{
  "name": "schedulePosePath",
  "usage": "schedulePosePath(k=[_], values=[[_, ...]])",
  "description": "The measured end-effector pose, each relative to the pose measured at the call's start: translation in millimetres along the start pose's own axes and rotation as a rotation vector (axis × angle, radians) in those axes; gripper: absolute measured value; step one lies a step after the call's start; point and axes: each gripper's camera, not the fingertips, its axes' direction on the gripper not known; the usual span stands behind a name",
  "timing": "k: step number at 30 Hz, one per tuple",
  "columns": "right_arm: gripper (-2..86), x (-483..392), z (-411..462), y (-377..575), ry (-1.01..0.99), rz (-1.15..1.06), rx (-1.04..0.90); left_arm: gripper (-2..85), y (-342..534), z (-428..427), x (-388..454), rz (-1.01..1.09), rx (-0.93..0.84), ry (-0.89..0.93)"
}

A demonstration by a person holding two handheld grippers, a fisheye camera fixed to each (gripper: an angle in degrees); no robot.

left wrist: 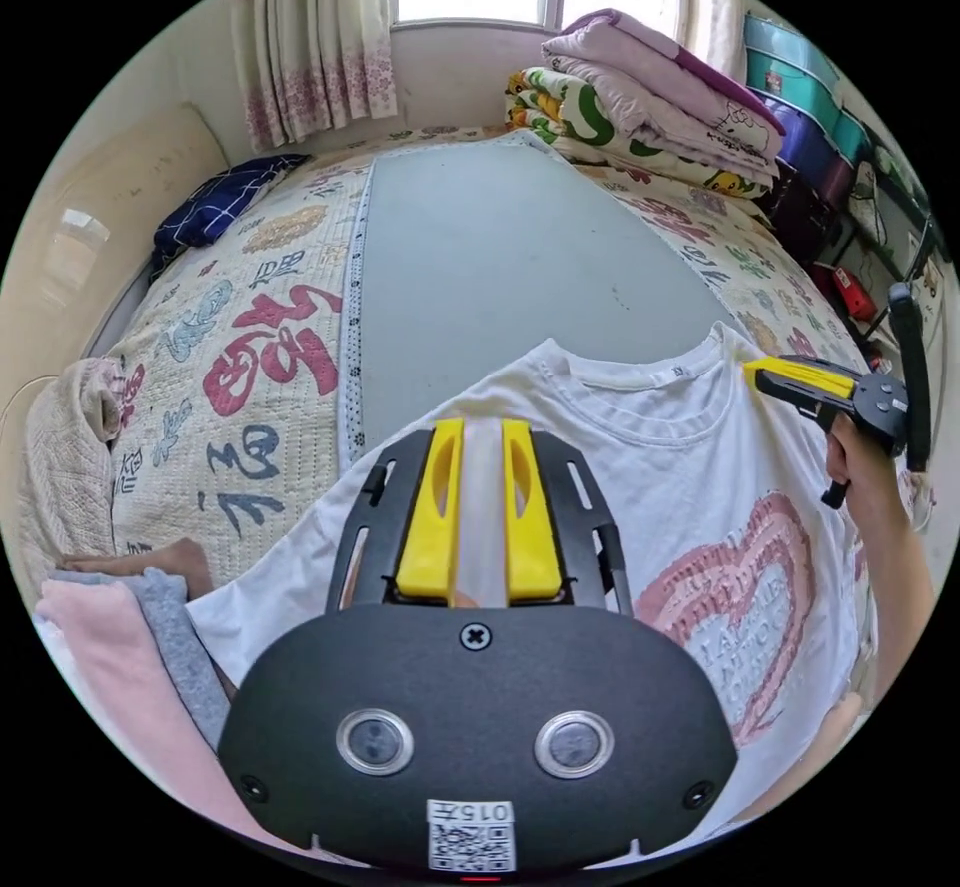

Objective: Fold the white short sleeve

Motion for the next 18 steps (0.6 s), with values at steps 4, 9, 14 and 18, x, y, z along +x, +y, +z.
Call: schedulePosePath(k=[4, 9, 14, 18], values=[[1.0, 23, -94, 68, -0.132, -0.04, 0.073, 7.5, 66, -63, 2, -0.004, 0.103, 0.2], [5.2, 67, -227, 228, -0.277, 0.026, 0.055, 8.0, 207, -141, 7, 0.116, 0.027, 0.42], [6.6, 93, -296, 362, -0.231, 0.201, -0.038, 8.7, 332, -205, -40, -0.059, 0.018, 0.4], [9.2, 121, -327, 417, -0.302, 0.411, -0.064, 9.9, 411, -225, -94, -0.332, -0.009, 0.327]])
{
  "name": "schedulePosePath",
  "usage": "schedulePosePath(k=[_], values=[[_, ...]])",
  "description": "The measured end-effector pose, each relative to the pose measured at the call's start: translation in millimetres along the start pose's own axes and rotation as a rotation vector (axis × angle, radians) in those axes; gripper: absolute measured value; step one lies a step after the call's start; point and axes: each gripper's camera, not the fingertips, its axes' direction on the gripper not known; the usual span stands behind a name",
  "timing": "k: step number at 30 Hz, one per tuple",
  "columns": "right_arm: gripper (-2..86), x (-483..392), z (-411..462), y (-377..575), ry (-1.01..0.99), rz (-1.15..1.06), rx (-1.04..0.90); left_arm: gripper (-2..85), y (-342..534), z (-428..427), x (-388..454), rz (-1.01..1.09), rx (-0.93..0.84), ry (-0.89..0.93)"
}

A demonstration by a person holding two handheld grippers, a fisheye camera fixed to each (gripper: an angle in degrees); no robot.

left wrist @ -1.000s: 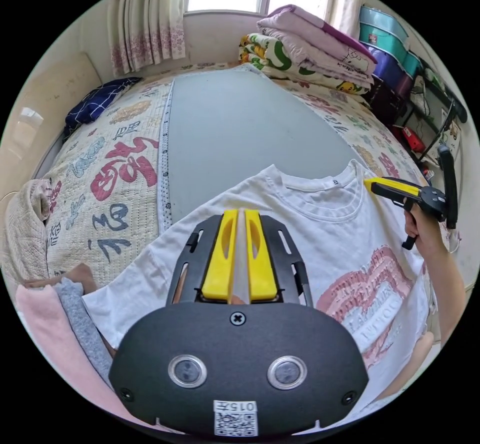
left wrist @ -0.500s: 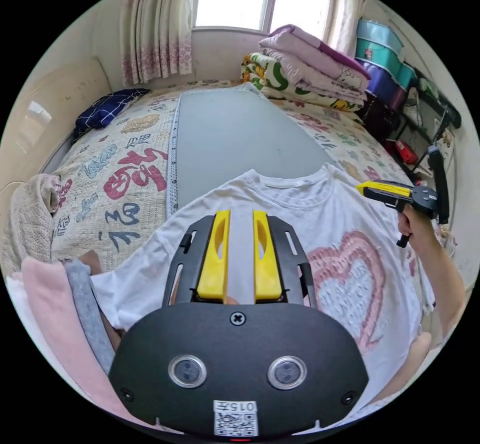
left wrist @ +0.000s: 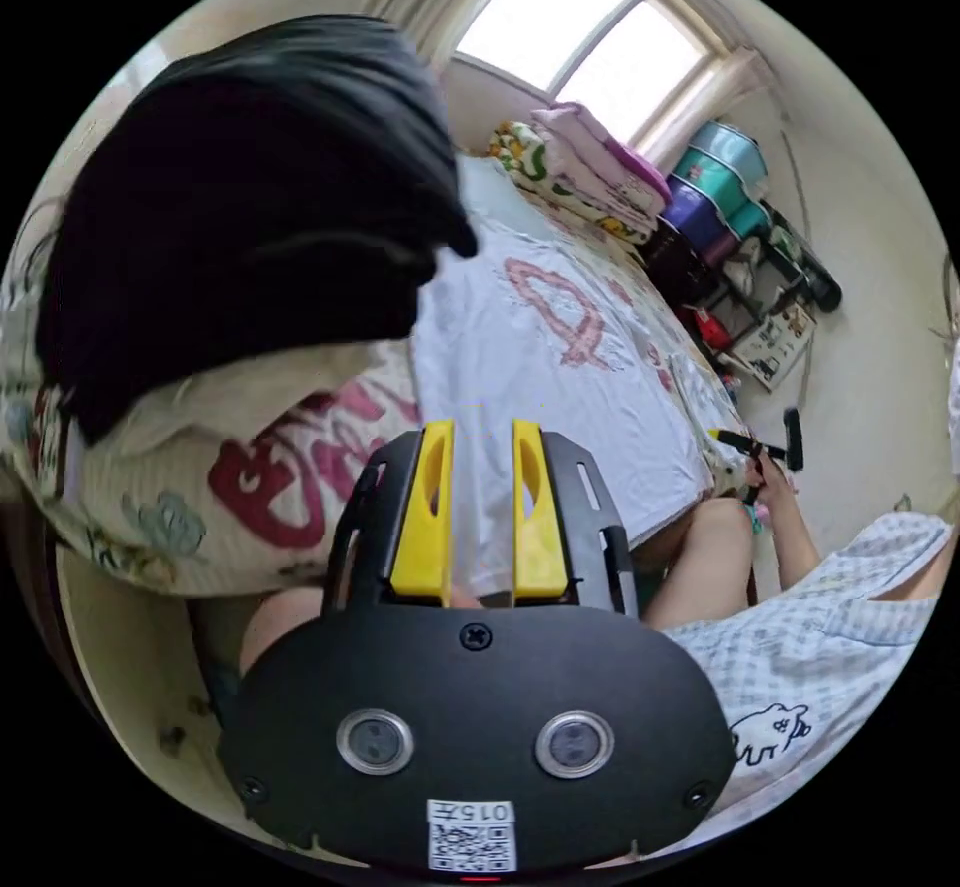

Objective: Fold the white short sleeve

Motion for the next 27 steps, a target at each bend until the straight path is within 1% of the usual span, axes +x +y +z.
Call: schedulePosePath(k=[2, 4, 5, 8, 9, 12, 16, 18, 22, 23, 24, 25, 27], values=[[10.5, 5, -15, -1, -0.016, 0.051, 0.025, 10.7, 12, -9, -17, -0.062, 0.035, 0.069], [11.2, 6, -22, -7, -0.022, 0.087, 0.005, 11.0, 14, -12, -22, -0.075, 0.023, 0.02], [11.6, 7, -20, -11, -0.033, 0.102, -0.034, 11.1, 13, -8, -24, -0.094, -0.004, -0.027], [12.5, 2, -9, -25, -0.069, 0.12, -0.177, 11.8, 5, 14, -25, -0.078, -0.137, -0.039], [12.3, -4, -4, -30, -0.072, 0.109, -0.234, 12.2, 1, 22, -21, -0.062, -0.185, -0.09], [11.0, -25, -6, -39, 0.005, 0.08, -0.279, 13.1, -6, 41, -10, -0.02, -0.278, -0.161], [10.2, -53, -18, -41, 0.055, 0.055, -0.282, 13.7, -8, 47, -2, -0.019, -0.294, -0.215], [9.4, -74, -19, -40, 0.095, 0.018, -0.326, 13.5, -1, 48, 4, -0.006, -0.287, -0.239], [7.8, -99, -28, -35, 0.143, -0.021, -0.331, 10.3, 10, 49, 6, 0.019, -0.314, -0.246], [7.2, -104, -32, -34, 0.146, -0.022, -0.328, 7.2, 11, 48, 4, 0.018, -0.326, -0.233], [5.8, -107, -36, -32, 0.145, -0.018, -0.321, 4.1, 12, 50, 0, 0.016, -0.356, -0.167], [5.1, -108, -39, -32, 0.144, -0.014, -0.315, 2.6, 12, 52, -3, 0.014, -0.373, -0.137], [1.7, -114, -48, -29, 0.105, -0.004, -0.293, 0.0, 14, 44, -4, 0.016, -0.348, -0.164]])
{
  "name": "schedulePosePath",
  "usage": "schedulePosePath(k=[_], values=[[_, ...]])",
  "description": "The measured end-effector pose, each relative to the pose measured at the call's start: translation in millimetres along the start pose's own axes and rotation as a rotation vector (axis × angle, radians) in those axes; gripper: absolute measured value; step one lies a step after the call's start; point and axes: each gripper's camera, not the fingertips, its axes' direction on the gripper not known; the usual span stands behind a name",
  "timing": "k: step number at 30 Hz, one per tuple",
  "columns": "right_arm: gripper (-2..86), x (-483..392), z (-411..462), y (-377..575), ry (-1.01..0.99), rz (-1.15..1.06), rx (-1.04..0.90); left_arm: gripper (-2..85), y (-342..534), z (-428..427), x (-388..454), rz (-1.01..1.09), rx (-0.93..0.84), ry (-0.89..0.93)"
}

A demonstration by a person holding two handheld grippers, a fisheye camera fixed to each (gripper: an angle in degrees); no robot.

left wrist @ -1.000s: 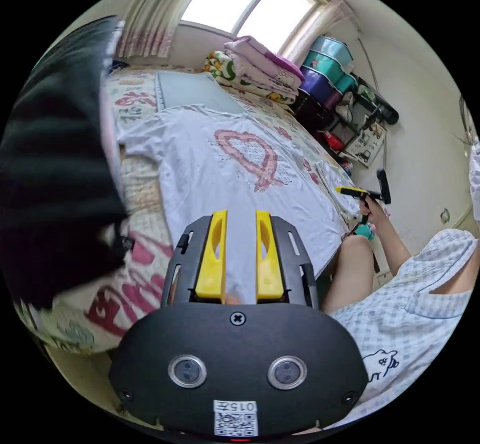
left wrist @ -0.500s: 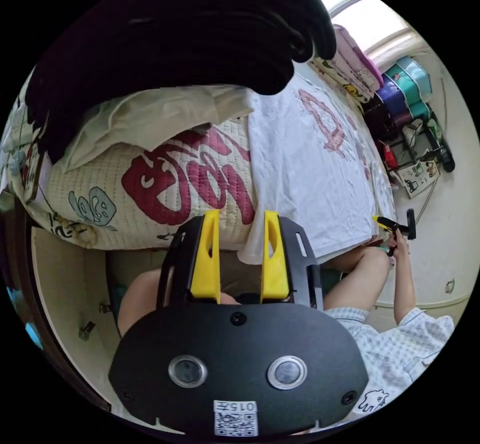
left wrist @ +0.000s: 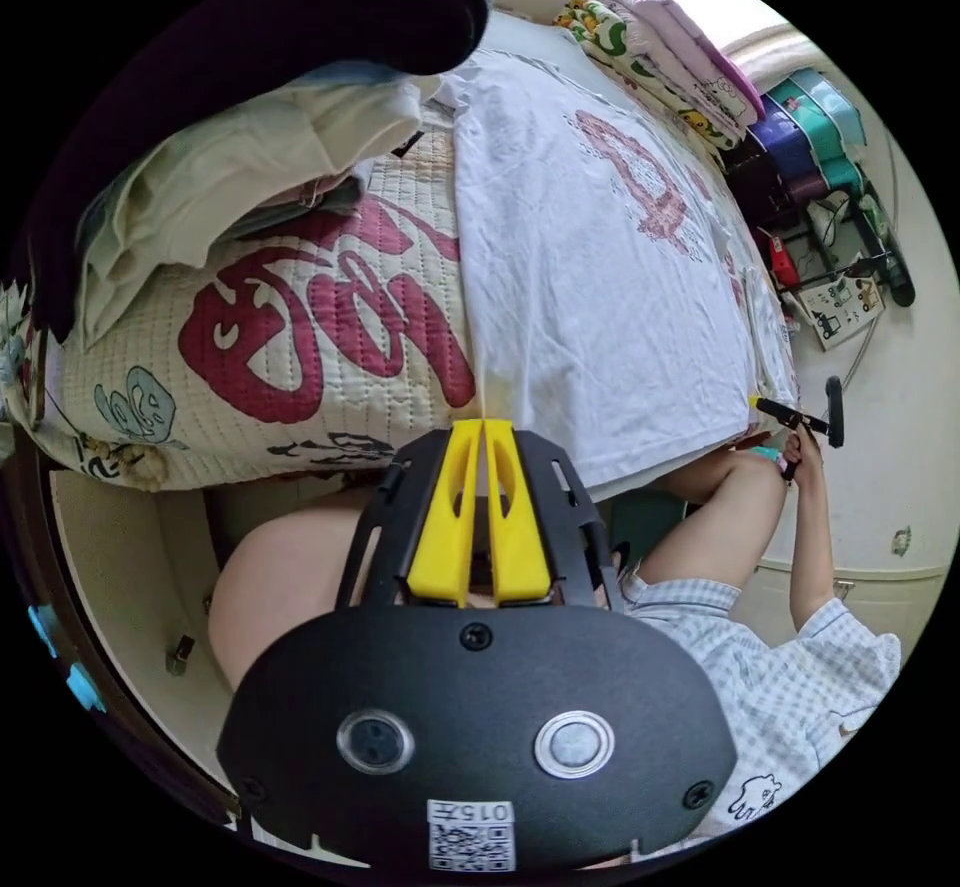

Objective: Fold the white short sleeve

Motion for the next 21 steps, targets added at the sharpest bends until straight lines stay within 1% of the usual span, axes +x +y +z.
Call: schedulePosePath(k=[4, 7, 10, 11, 12, 16, 19, 21], values=[[-0.1, -4, -13, 11, -0.053, 0.019, 0.037, -0.6, 17, -12, -8, -0.023, 0.066, -0.022], [-0.7, -18, -16, 16, -0.025, 0.003, 0.039, -0.8, 28, -19, -21, -0.047, 0.102, 0.015], [-0.8, -42, -9, 14, 0.045, -0.03, 0.006, -0.8, 31, -19, -26, -0.058, 0.087, 0.015], [-0.9, -53, -5, 12, 0.08, -0.047, -0.012, -0.9, 31, -17, -27, -0.067, 0.076, -0.002], [-0.9, -65, 0, 9, 0.123, -0.064, -0.03, -0.9, 32, -17, -28, -0.1, 0.059, -0.063], [-0.7, -102, 18, 2, 0.242, -0.135, -0.082, -0.9, 30, -11, -28, -0.09, 0.02, -0.091], [-0.3, -130, 28, 1, 0.329, -0.178, -0.097, -0.8, 29, -9, -29, -0.079, 0.006, -0.072], [-0.2, -145, 34, 2, 0.371, -0.2, -0.102, -0.5, 30, -12, -35, -0.084, 0.024, 0.017]])
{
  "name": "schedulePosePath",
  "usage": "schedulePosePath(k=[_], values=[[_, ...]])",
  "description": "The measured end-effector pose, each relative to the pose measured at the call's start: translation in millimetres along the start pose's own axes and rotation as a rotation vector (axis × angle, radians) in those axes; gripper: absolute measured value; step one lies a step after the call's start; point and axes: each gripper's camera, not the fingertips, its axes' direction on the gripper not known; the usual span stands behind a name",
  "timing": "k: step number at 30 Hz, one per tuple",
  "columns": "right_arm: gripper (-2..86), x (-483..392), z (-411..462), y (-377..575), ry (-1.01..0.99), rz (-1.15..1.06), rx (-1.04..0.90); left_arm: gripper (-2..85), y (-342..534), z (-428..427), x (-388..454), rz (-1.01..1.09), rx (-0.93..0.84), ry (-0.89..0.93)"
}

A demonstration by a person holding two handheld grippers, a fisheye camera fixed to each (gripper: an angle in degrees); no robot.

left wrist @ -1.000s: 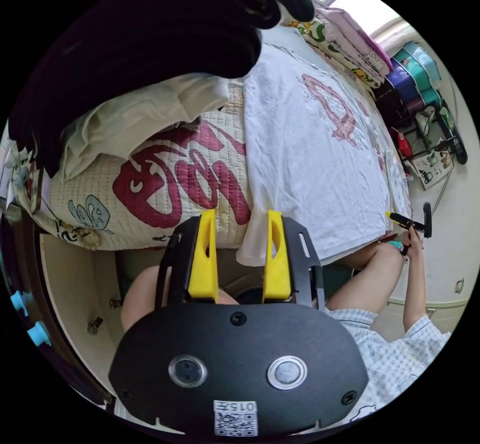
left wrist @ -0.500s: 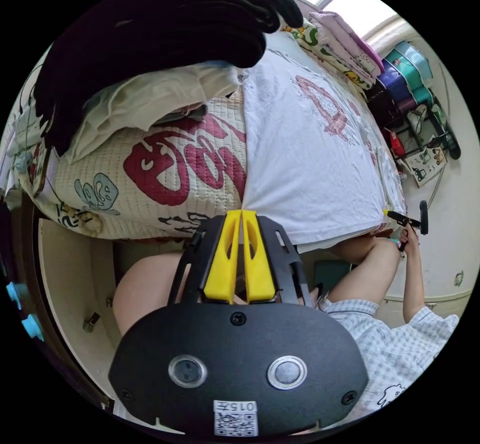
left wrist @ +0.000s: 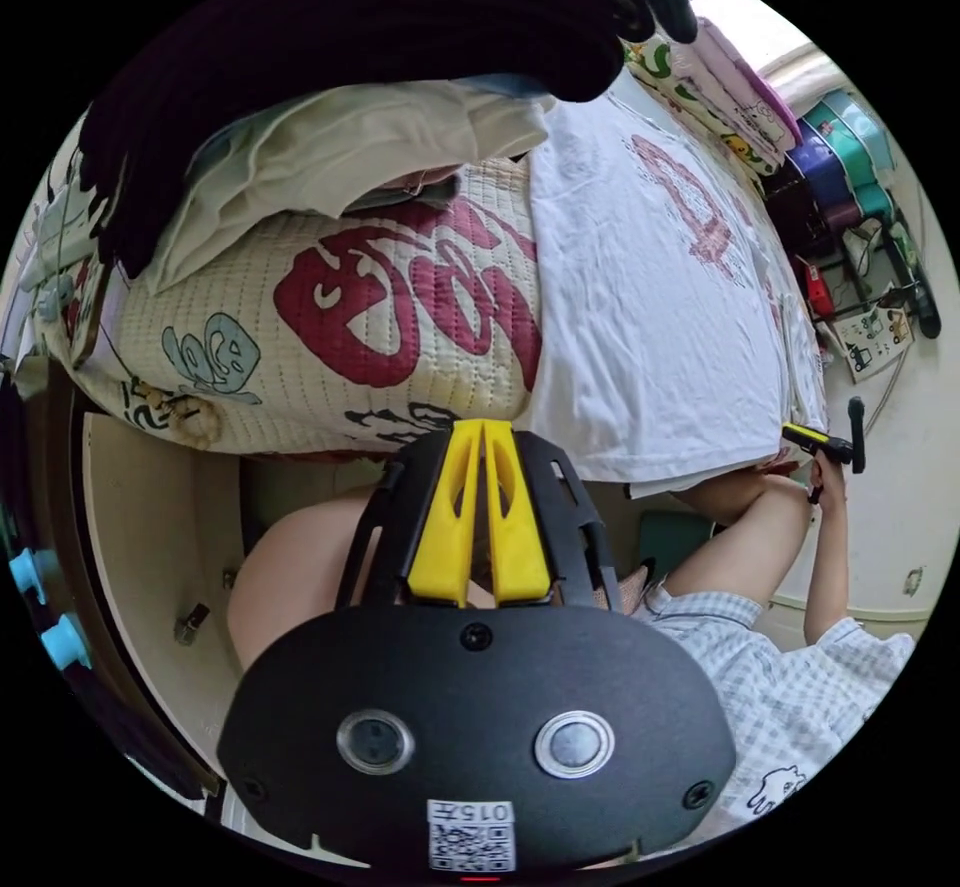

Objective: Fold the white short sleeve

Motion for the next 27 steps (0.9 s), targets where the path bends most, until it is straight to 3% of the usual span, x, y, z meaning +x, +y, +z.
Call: schedulePosePath(k=[4, 7, 14, 18, 27], values=[[-0.1, -7, 0, -4, -0.026, -0.018, -0.004, 1.0, -2, -6, -12, -0.034, 0.045, 0.158], [-0.1, 4, 0, -6, -0.135, 0.04, -0.004, 7.4, -11, 4, -7, 0.0, -0.02, 0.225], [-0.2, -1, -1, -9, -0.208, 0.062, 0.0, 5.1, -19, 17, 30, 0.05, -0.079, -0.009], [-0.2, -10, -2, -9, -0.204, 0.059, 0.008, 0.3, -14, 15, 36, 0.064, -0.065, 0.001], [-0.2, -45, -8, -18, -0.086, -0.007, -0.005, -0.8, -3, 12, 46, 0.084, -0.048, -0.028]])
